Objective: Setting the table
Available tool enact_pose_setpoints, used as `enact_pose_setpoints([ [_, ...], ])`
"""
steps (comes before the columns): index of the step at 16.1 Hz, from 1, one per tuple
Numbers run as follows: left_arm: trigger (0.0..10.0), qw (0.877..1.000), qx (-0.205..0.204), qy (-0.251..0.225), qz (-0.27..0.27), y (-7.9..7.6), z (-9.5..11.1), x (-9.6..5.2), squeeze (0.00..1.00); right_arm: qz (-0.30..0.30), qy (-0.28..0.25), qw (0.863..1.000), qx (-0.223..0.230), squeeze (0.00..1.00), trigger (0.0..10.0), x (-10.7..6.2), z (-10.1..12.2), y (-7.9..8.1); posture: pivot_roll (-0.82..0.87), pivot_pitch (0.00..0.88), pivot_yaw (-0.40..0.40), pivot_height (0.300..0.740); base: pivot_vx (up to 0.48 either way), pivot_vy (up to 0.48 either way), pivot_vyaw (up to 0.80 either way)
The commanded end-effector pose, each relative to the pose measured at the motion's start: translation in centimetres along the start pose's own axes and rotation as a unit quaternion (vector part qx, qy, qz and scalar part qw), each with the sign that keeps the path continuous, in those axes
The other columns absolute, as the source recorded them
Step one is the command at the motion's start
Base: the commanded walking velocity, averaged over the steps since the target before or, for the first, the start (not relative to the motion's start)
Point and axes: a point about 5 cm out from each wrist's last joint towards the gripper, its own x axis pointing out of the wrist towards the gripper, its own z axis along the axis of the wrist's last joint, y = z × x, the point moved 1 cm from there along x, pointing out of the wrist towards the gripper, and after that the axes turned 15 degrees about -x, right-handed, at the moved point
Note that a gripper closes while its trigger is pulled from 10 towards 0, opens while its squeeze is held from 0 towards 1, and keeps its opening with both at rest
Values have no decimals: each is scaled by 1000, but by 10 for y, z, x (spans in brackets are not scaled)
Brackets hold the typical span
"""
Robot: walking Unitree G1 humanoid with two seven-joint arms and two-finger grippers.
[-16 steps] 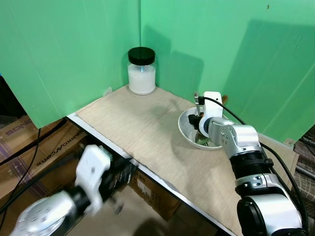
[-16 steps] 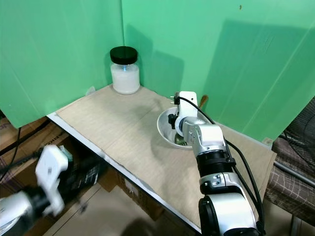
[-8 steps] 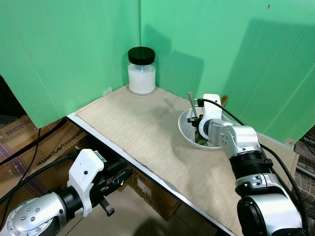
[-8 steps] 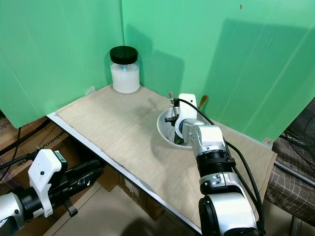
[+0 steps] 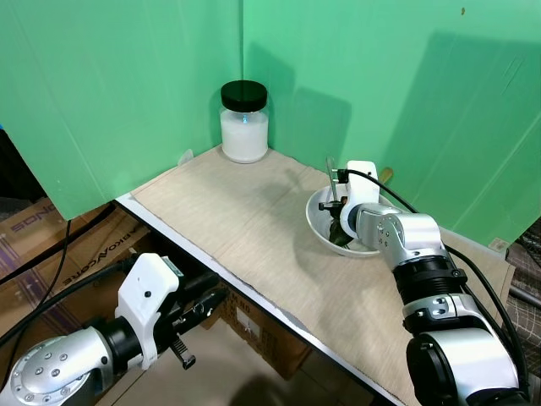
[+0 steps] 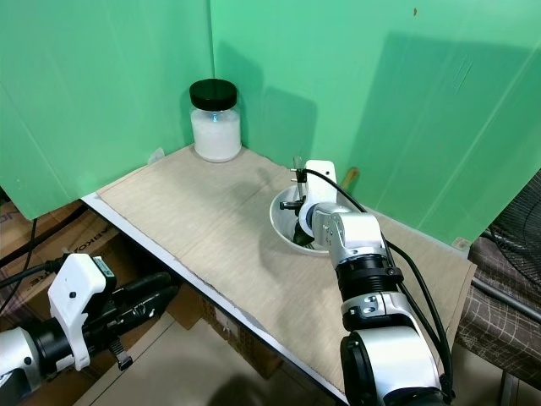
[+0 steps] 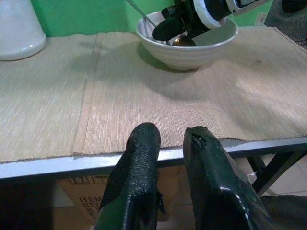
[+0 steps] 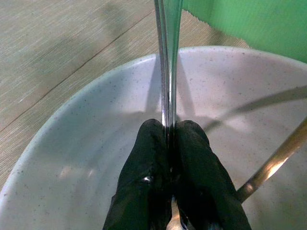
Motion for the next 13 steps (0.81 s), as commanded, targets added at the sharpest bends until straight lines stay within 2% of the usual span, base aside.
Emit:
enact_pose_setpoints([
  [1, 10000, 1000, 4, 4, 1, 1, 1, 0, 0, -5, -15, 1000, 0, 0, 0, -2, 8, -2, 44, 0, -29, 740, 0, 0, 0],
  [4, 10000, 1000, 10, -1, 0, 3, 4, 2, 0, 4, -72, 997, 8, 0, 0, -19, 33, -7, 37, 0, -22, 740, 0, 0, 0],
  [9, 10000, 1000, 13, -9, -3, 2, 7, 6, 0, 8, -128, 991, 30, 0, 0, -46, 48, -20, 26, 0, -13, 740, 0, 0, 0],
  [11, 10000, 1000, 15, -21, 0, 1, 11, 9, 0, 25, -175, 984, 24, 0, 0, -64, 50, -20, 27, 0, -14, 740, 0, 0, 0],
  [12, 10000, 999, 12, -29, 10, 2, 12, 12, 0, 31, -183, 982, 24, 0, 2980, -68, 45, -19, 14, 0, -9, 740, 0, 0, 0],
  [13, 10000, 999, 15, -28, 31, 6, 11, 16, 0, 35, -189, 981, 23, 0, 4510, -69, 36, -17, 11, 0, -6, 740, 0, 0, 0],
])
